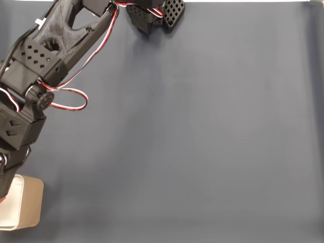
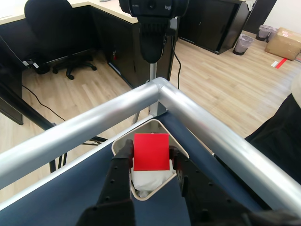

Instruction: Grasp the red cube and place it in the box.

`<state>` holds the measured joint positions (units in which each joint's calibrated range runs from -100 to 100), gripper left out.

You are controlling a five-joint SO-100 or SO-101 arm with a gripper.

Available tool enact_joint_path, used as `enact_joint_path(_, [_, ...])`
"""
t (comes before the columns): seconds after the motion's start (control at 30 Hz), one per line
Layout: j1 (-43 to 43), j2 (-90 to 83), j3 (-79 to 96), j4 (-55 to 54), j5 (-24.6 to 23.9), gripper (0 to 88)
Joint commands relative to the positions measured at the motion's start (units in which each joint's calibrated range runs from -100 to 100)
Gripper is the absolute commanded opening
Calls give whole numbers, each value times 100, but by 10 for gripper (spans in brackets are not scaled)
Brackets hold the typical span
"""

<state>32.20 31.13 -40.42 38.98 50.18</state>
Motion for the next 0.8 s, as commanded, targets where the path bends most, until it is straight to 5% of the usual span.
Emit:
enact_joint_path(0.0, [55, -72, -402, 3, 10, 0])
enact_joint_path(0.3, [40, -63, -466, -21, 20, 216])
enact_joint_path(0.5, [26, -63, -466, 61, 93, 463])
enact_joint_path(0.77, [12, -80, -520, 192, 117, 567])
